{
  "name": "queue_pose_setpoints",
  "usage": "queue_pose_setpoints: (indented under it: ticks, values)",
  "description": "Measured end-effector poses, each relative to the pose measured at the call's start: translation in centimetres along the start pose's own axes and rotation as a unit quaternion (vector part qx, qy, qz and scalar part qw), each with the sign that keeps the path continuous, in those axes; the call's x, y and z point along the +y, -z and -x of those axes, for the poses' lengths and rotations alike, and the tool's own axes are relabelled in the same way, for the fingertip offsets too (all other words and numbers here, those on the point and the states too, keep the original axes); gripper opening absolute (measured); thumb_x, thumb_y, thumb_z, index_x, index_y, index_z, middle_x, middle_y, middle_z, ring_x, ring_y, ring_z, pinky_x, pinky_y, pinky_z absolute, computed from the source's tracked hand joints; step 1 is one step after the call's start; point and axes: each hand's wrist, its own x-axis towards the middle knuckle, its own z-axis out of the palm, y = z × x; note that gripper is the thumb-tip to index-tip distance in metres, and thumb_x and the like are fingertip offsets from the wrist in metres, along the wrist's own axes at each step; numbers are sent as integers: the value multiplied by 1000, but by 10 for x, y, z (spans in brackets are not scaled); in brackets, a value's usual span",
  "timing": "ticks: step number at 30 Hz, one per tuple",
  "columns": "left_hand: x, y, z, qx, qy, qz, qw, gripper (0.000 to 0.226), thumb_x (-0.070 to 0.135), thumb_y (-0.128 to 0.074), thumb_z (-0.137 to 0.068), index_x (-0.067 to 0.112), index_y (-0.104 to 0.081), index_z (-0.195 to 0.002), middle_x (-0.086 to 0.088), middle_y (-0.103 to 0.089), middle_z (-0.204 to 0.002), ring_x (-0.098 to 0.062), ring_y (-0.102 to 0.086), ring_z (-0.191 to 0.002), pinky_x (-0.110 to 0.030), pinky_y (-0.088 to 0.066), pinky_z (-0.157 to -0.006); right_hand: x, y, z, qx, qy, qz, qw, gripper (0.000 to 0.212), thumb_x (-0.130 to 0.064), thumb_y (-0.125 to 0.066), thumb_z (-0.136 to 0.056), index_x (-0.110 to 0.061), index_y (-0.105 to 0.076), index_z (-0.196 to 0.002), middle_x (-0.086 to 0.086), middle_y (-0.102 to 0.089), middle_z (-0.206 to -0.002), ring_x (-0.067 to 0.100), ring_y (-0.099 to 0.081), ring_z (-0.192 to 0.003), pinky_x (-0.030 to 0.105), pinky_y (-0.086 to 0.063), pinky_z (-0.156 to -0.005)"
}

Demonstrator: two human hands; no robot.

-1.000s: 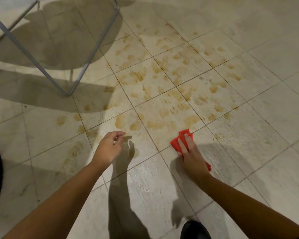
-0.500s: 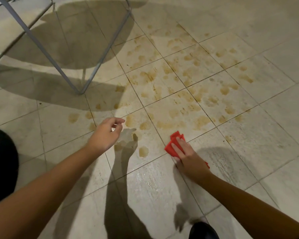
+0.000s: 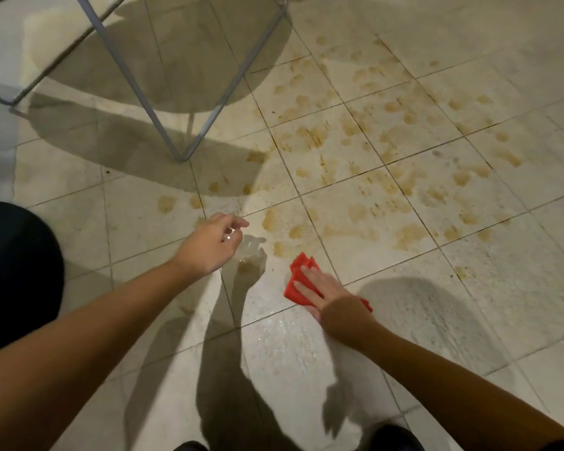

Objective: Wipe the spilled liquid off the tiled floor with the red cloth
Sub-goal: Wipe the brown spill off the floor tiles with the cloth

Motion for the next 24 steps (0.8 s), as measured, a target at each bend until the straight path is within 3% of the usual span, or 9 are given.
queue_pose_setpoints:
  ticks: [2, 6, 8, 10, 12, 14, 18, 21, 24]
  values:
    - [-3, 18, -4, -9, -12, -24, 1000, 27, 20, -42, -94, 17, -54, -118, -2, -51, -123, -9, -46, -100, -22, -33, -82, 13, 2, 16, -7, -34, 10, 999, 65, -24, -75, -72, -21, -45, -129, 12, -48, -136, 30, -54, -116, 45, -46, -87]
    - [-12, 45, -10, -15, -41, -45, 998, 26, 24, -43, -93, 22, -55, -116, 1, -52, -118, -16, -54, -100, -27, -36, -77, 21, -3, 22, -22, -44, 51, 997, 82, -31, -81, -63, -21, -36, -132, 7, -29, -141, 30, -52, -118, 45, -53, -79]
    - [-18, 48, -11, -6, -52, -29, 998, 24, 23, -45, -92, 22, -57, -113, 2, -52, -114, -17, -55, -98, -28, -37, -76, 14, 4, 12, -22, 19, 82, 996, 87, -30, -85, -55, -21, -40, -129, 7, -33, -139, 29, -52, -118, 41, -52, -80]
    - [-24, 44, -11, 11, -45, -1, 999, 23, 23, -46, -91, 23, -58, -111, 3, -53, -113, -16, -55, -98, -29, -40, -79, 4, 11, -1, -64, 135, 120, 981, 88, -26, -86, -50, -21, -44, -127, 7, -42, -138, 28, -50, -120, 39, -53, -80]
    - [-34, 35, -9, 31, -30, 22, 999, 21, 22, -47, -91, 23, -58, -109, 4, -53, -110, -15, -54, -98, -28, -40, -82, -5, 15, -16, -126, 218, 110, 962, 83, -17, -81, -59, -22, -40, -131, 7, -37, -144, 30, -41, -128, 42, -53, -80]
    - [-42, 23, -7, 44, -17, 36, 998, 21, 20, -47, -91, 21, -59, -108, 6, -52, -105, -15, -54, -97, -26, -38, -82, -8, 18, -31, -135, 240, 80, 958, 74, -11, -73, -72, -21, -35, -134, 8, -31, -147, 32, -37, -130, 46, -53, -82]
    - [-53, 11, -2, 60, -3, 42, 997, 23, 22, -45, -93, 20, -58, -112, 7, -50, -105, -11, -50, -97, -24, -36, -82, -7, 21, -51, -64, 163, 48, 983, 59, -16, -77, -68, -15, -54, -122, 16, -53, -130, 32, -58, -110, 40, -51, -82]
    - [-62, 7, 4, 88, 24, 79, 993, 26, 19, -45, -93, 18, -57, -115, 6, -50, -107, -7, -47, -98, -21, -34, -84, -10, 11, -40, -31, 25, -9, 999, 54, -17, -61, -85, -12, -39, -134, 19, -33, -144, 35, -38, -128, 49, -40, -98]
    - [-79, 1, 14, 105, 47, 107, 988, 25, 12, -46, -91, 14, -59, -113, 2, -53, -108, -8, -48, -96, -20, -33, -83, -16, -6, -15, 20, -74, -4, 997, 68, -12, -60, -85, -16, -20, -141, 14, -10, -151, 34, -22, -135, 54, -31, -102]
